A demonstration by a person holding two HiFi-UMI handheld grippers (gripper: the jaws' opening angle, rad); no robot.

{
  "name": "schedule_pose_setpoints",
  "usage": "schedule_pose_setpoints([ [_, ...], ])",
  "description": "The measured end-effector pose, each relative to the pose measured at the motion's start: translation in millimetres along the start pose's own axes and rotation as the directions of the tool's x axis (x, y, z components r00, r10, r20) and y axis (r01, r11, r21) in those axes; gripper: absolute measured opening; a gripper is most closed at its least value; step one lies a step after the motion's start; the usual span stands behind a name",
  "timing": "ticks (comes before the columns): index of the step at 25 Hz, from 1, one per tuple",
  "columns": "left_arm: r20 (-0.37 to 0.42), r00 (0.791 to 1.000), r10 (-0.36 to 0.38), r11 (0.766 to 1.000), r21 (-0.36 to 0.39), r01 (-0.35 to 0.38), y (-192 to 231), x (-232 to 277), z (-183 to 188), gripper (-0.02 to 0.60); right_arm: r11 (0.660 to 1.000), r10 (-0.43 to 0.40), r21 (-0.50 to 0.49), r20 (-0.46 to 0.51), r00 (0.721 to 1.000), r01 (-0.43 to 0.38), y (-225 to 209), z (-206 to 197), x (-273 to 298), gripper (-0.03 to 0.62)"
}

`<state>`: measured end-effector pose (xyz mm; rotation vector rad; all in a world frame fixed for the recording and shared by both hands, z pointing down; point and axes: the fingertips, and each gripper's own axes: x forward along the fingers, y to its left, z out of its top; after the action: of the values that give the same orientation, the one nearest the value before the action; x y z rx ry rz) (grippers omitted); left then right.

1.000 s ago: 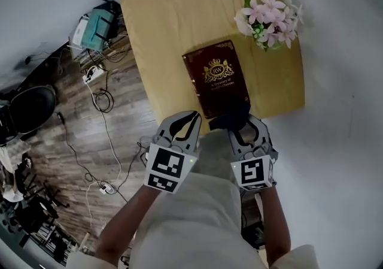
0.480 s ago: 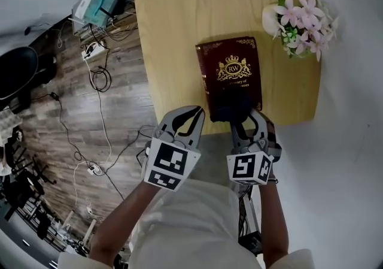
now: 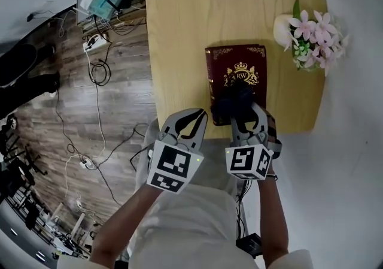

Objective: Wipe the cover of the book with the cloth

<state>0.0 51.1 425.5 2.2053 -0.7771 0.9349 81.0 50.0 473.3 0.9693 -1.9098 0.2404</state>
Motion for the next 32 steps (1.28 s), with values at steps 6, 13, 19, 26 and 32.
schedule_pose_setpoints([
  [6, 0.005, 1.0, 0.01, 1.0, -0.018, -0.01, 6, -2, 2, 0.022, 1.0, -0.02, -0.011, 0.006, 1.0, 0.02, -26, 14, 14, 0.149],
  [13, 0.005, 1.0, 0.022, 0.999, -0.036, -0.022, 18, -2, 2, 0.021, 0.999, -0.029, -0.022, 0.035, 0.999, 0.03, -46, 39, 32, 0.149],
  [19, 0.0, 1.0, 0.021, 0.999, -0.045, -0.021, 22, -1, 2, 0.021, 0.998, -0.059, -0.017, 0.056, 0.997, 0.06, -64, 61, 48, 0.149],
  [26, -0.002, 1.0, 0.026, 0.999, -0.036, -0.026, 26, -7, 3, 0.023, 0.995, -0.102, 0.019, 0.037, 0.994, 0.101, -90, 63, 55, 0.152],
  [32, -0.001, 1.0, 0.025, 0.999, -0.028, -0.025, 27, -5, 5, 0.022, 0.989, -0.14, 0.05, 0.012, 0.99, 0.139, -112, 48, 53, 0.152],
])
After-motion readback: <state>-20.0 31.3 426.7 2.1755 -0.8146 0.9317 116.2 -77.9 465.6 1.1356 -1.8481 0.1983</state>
